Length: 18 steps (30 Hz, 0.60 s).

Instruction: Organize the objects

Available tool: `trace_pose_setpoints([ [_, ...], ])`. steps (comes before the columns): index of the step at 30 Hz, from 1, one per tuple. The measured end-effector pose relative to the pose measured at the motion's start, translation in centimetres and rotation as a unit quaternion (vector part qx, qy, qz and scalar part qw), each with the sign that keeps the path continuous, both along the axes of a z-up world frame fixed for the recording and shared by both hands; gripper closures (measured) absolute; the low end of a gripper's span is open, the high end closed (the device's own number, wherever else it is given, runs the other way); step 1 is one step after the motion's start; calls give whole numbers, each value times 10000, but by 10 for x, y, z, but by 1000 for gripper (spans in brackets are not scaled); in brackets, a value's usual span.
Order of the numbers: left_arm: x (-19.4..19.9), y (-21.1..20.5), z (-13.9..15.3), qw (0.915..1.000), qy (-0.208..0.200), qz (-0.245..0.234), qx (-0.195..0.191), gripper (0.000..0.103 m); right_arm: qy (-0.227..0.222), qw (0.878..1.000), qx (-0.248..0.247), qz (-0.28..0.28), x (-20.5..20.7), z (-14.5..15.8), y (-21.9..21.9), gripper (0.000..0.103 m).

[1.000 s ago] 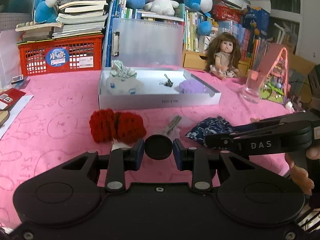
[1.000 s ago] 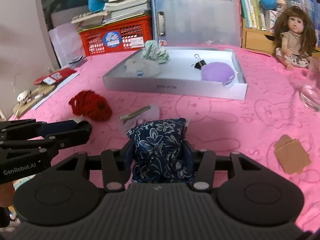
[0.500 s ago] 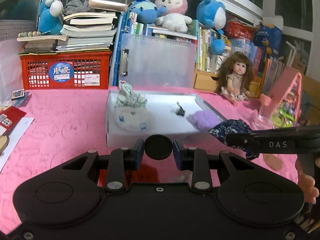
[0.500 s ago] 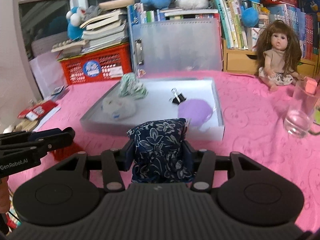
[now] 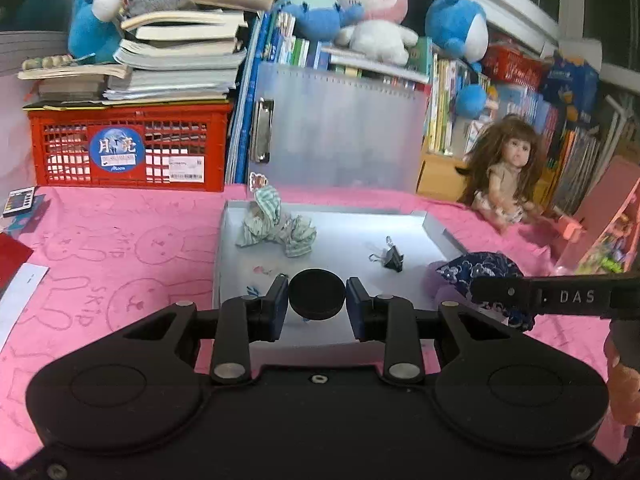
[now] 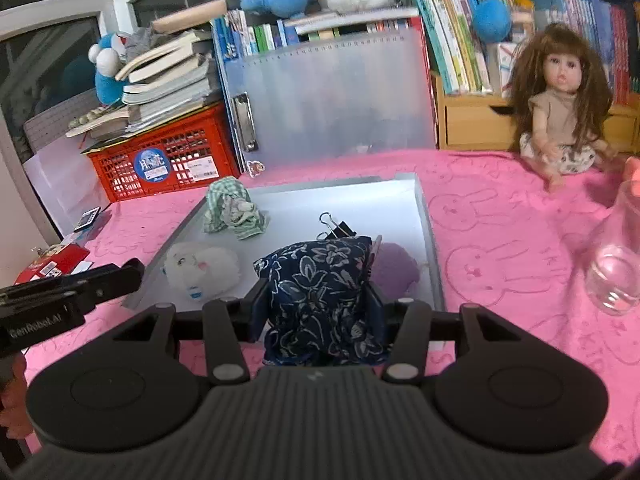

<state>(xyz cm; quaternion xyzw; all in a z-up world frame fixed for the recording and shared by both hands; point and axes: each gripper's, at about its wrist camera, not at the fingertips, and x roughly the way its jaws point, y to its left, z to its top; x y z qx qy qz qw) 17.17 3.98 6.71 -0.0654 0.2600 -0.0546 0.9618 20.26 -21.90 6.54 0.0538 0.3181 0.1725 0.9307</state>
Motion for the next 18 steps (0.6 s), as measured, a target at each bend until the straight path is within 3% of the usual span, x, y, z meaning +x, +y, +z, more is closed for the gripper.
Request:
trace_pose_setpoints([
  [10,41,-1,-30,9983,560,50,130,74,302,9994,-152,-76,38,-19,10,50],
  [18,70,7,-38,9961,867,180,45,74,191,9994,-286,-100,51,-24,13,50],
])
